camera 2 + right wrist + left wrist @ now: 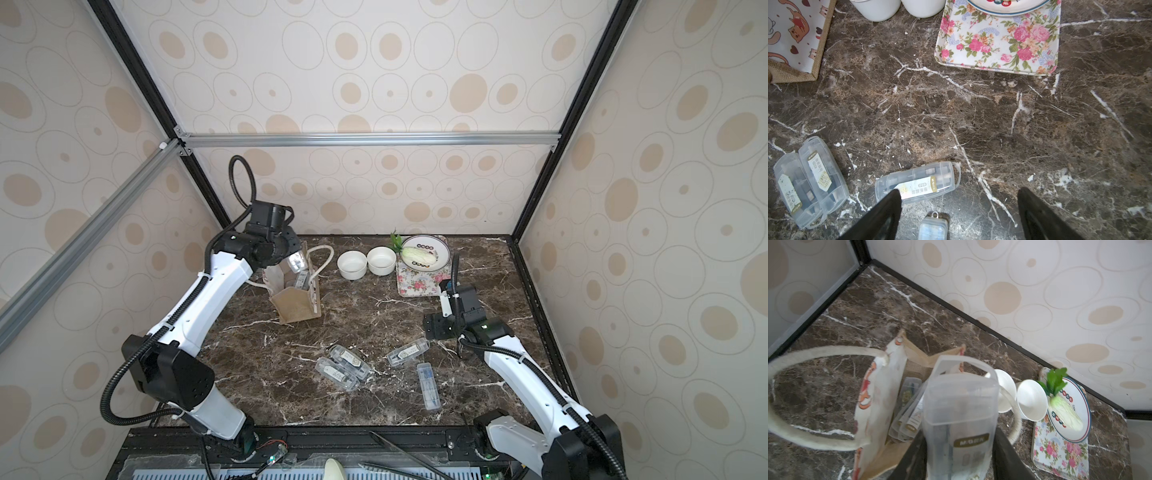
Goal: Put the compass set into the canvas bag
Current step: Place the compass set in the canvas bag.
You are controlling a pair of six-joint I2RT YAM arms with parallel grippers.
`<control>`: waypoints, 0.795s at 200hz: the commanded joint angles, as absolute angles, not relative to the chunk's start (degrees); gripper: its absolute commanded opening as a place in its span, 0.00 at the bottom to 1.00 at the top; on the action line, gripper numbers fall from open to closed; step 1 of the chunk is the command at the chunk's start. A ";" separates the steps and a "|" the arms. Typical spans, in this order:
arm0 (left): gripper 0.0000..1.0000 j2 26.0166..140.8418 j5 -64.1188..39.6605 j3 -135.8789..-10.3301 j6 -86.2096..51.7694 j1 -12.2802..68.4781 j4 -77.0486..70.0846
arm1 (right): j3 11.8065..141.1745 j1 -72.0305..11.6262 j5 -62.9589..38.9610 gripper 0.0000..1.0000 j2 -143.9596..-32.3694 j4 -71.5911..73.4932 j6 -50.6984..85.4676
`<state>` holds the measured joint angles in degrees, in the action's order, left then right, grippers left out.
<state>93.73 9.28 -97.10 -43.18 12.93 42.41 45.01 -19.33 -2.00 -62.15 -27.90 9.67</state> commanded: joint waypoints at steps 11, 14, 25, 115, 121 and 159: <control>0.45 93.23 0.42 -92.81 -42.03 5.81 38.89 | 46.76 -19.62 -2.70 0.89 -62.62 -29.34 10.77; 0.45 93.25 0.04 -92.43 -42.25 5.35 38.50 | 46.77 -19.67 -2.66 0.89 -62.58 -29.47 10.74; 0.45 93.47 -0.38 -91.23 -42.26 4.37 36.98 | 46.78 -19.65 -2.31 0.89 -62.50 -29.82 10.66; 0.45 95.81 -5.96 -83.62 -48.58 3.16 30.16 | 47.05 -19.61 -3.58 0.89 -64.85 -28.85 11.57; 0.45 95.72 -5.91 -82.77 -49.36 3.09 29.86 | 47.10 -19.62 -3.67 0.89 -65.04 -28.58 11.64; 0.45 94.92 -6.33 -78.29 -52.91 3.72 27.35 | 47.59 -19.63 -4.86 0.89 -66.36 -27.72 12.12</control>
